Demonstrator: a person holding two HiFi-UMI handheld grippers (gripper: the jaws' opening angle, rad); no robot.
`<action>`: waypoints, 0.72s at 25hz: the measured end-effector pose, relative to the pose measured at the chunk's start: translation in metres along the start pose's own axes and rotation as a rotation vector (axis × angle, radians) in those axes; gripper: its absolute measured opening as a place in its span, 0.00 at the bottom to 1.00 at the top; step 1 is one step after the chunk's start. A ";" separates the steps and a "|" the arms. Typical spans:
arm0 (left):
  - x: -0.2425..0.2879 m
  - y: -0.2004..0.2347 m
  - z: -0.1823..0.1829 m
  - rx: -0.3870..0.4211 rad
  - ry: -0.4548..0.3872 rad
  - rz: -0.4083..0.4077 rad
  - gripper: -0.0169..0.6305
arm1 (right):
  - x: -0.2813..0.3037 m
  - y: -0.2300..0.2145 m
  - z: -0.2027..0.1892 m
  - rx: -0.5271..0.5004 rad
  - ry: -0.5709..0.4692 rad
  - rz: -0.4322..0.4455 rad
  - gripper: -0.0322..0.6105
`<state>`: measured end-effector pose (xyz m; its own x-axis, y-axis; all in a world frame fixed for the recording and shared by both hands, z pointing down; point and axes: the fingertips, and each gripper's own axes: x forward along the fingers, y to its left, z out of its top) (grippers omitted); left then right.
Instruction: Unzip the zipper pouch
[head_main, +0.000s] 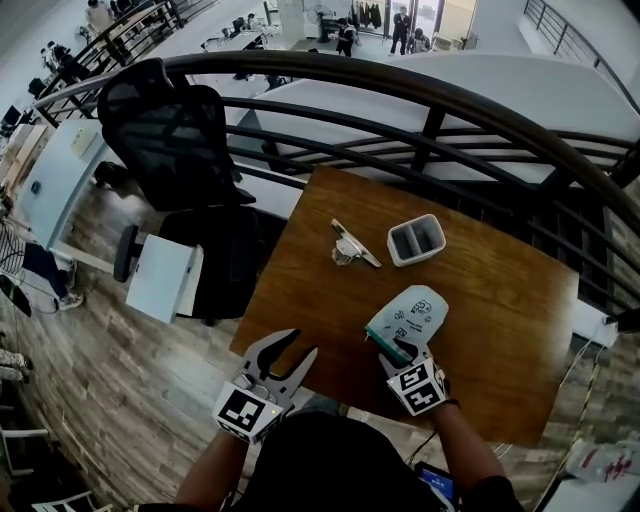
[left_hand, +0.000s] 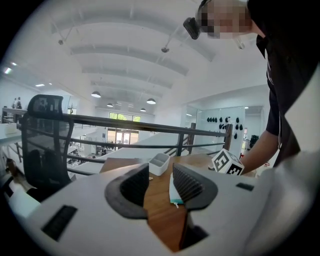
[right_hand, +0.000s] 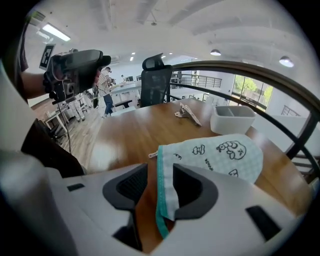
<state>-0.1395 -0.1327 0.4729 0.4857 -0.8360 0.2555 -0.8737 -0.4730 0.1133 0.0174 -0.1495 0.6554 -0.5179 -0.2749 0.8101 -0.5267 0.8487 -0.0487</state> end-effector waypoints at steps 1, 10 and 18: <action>0.001 0.003 -0.004 -0.002 0.011 -0.004 0.27 | 0.004 0.000 -0.002 -0.005 0.014 0.001 0.30; 0.019 0.019 -0.010 -0.023 0.045 -0.034 0.26 | 0.023 -0.002 -0.015 -0.021 0.140 0.011 0.28; 0.046 0.029 -0.027 -0.009 0.105 -0.122 0.26 | 0.031 -0.001 -0.016 0.013 0.187 0.027 0.20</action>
<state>-0.1434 -0.1769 0.5141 0.5836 -0.7384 0.3379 -0.8086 -0.5667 0.1580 0.0129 -0.1516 0.6897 -0.3984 -0.1629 0.9026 -0.5239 0.8482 -0.0782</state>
